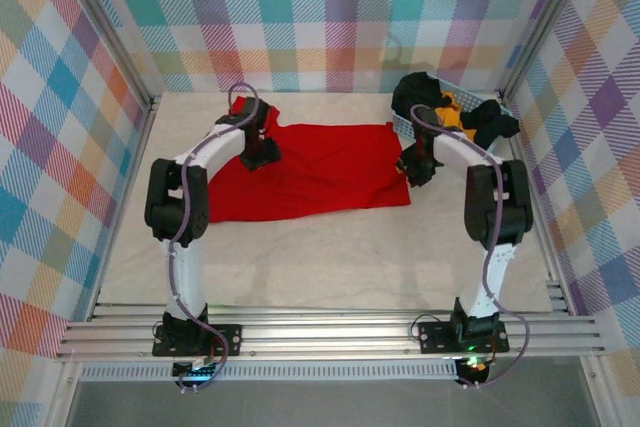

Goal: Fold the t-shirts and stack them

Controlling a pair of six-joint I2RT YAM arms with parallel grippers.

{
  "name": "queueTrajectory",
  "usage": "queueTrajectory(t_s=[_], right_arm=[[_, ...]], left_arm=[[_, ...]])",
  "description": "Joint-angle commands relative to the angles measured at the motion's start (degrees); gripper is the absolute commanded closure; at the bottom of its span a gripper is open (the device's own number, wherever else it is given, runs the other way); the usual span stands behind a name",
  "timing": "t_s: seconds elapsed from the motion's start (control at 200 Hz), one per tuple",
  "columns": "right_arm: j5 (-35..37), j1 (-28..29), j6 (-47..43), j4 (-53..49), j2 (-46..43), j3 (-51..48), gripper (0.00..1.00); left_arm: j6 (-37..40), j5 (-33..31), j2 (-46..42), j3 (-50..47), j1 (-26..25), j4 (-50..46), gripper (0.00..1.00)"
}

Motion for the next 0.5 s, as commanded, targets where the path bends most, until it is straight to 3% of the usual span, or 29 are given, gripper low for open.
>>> queueTrajectory(t_s=[0.0, 0.19, 0.33, 0.495], right_arm=[[2.2, 0.3, -2.9, 0.6, -6.6, -6.0, 0.63], [-3.0, 0.4, -6.2, 8.6, -10.3, -16.3, 0.66], [-7.3, 0.4, -7.6, 11.9, -7.7, -17.0, 0.72], [-7.5, 0.4, -8.9, 11.4, -6.0, -15.9, 0.69]], left_arm=[[-0.1, -4.1, -0.7, -1.6, 0.5, -3.7, 0.57], [-3.1, -4.5, -6.6, -7.8, 2.7, -4.3, 0.65], [-4.1, -2.9, -8.4, -12.0, 4.6, -3.9, 0.69], [-4.0, -3.3, -9.6, -15.3, 5.7, -2.9, 0.69]])
